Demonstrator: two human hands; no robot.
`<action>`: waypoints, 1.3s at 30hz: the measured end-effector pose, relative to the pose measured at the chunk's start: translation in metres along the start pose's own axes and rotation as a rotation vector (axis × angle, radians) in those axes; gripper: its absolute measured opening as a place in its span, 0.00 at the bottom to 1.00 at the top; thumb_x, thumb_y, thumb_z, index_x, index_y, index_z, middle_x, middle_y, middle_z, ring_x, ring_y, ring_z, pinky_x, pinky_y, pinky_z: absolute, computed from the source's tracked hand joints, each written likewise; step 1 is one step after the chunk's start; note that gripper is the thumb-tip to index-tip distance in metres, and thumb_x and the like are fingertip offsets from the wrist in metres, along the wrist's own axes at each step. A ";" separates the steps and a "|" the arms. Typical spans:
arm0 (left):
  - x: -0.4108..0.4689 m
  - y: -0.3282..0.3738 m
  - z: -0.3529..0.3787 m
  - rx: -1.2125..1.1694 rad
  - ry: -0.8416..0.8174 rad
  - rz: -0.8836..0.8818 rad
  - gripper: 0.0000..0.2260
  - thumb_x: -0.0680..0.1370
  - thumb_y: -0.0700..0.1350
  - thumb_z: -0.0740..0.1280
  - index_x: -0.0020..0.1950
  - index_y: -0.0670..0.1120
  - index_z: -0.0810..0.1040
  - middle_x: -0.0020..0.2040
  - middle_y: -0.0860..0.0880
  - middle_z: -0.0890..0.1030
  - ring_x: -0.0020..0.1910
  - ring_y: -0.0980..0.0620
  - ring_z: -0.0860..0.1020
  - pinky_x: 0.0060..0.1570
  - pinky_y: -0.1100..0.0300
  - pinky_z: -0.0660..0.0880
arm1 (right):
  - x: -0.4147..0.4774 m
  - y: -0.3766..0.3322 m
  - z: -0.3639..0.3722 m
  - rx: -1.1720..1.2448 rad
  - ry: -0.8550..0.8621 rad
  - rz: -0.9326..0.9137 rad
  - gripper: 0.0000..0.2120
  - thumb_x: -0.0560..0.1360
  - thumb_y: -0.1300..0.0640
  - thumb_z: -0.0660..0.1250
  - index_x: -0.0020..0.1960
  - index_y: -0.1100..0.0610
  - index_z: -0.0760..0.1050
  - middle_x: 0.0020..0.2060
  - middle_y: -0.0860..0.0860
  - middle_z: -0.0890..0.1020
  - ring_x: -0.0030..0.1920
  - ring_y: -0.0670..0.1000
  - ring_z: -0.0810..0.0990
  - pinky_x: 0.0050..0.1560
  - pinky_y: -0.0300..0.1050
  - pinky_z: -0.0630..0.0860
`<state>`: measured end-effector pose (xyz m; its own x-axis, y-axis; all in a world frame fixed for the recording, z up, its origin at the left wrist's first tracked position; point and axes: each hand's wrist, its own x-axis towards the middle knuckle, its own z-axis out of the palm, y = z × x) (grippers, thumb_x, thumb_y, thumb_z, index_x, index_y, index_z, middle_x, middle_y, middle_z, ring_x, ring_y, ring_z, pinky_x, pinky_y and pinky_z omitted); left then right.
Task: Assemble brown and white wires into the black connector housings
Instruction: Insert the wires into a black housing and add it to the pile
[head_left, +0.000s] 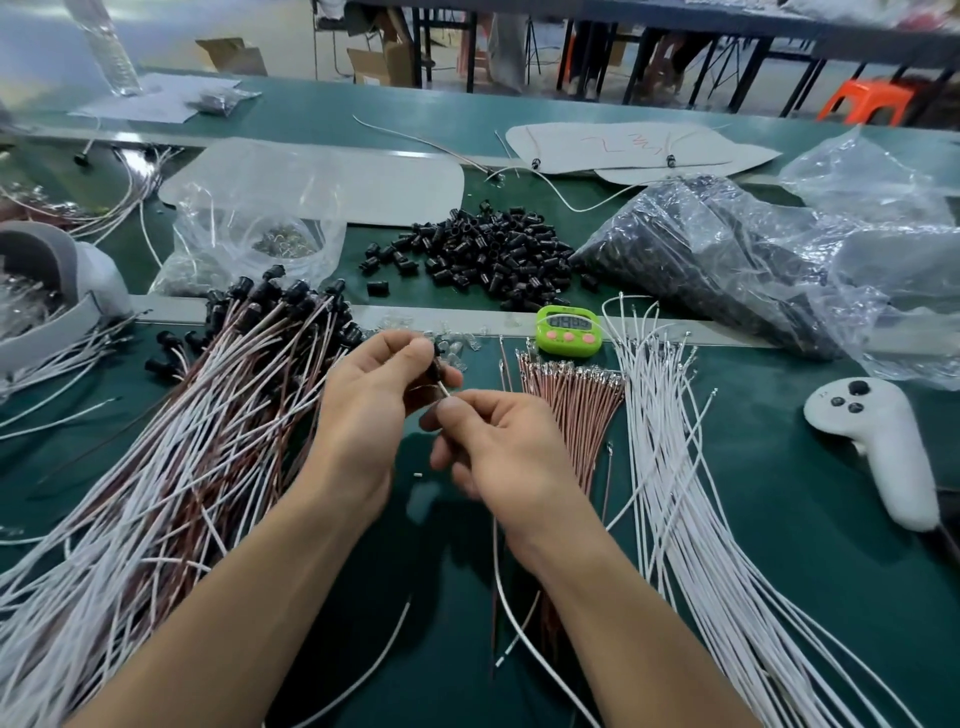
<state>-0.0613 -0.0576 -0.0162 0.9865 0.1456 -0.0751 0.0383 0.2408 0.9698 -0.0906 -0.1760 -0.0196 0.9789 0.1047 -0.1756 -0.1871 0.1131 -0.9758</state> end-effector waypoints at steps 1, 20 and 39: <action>0.001 -0.001 -0.001 0.089 0.033 0.046 0.13 0.81 0.44 0.67 0.36 0.49 0.80 0.35 0.43 0.83 0.32 0.49 0.79 0.32 0.56 0.76 | -0.001 0.000 -0.001 0.011 -0.012 0.012 0.15 0.83 0.62 0.64 0.39 0.57 0.82 0.25 0.53 0.78 0.20 0.46 0.65 0.21 0.36 0.60; 0.000 0.014 -0.007 0.121 -0.055 -0.051 0.12 0.75 0.34 0.71 0.34 0.46 0.86 0.33 0.46 0.83 0.33 0.55 0.79 0.41 0.62 0.75 | 0.001 0.002 -0.006 -0.089 0.008 -0.011 0.18 0.83 0.61 0.64 0.36 0.55 0.83 0.23 0.52 0.74 0.21 0.47 0.63 0.22 0.36 0.59; 0.012 0.014 -0.024 0.251 0.003 -0.147 0.25 0.82 0.61 0.62 0.36 0.46 0.86 0.35 0.44 0.86 0.34 0.51 0.84 0.33 0.60 0.78 | 0.001 -0.004 -0.006 -0.157 0.187 -0.187 0.15 0.81 0.61 0.65 0.37 0.59 0.82 0.23 0.52 0.75 0.21 0.47 0.65 0.22 0.37 0.60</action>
<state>-0.0526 -0.0290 -0.0088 0.9670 0.1297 -0.2193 0.2192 0.0149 0.9756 -0.0885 -0.1823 -0.0167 0.9961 -0.0887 0.0023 -0.0015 -0.0422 -0.9991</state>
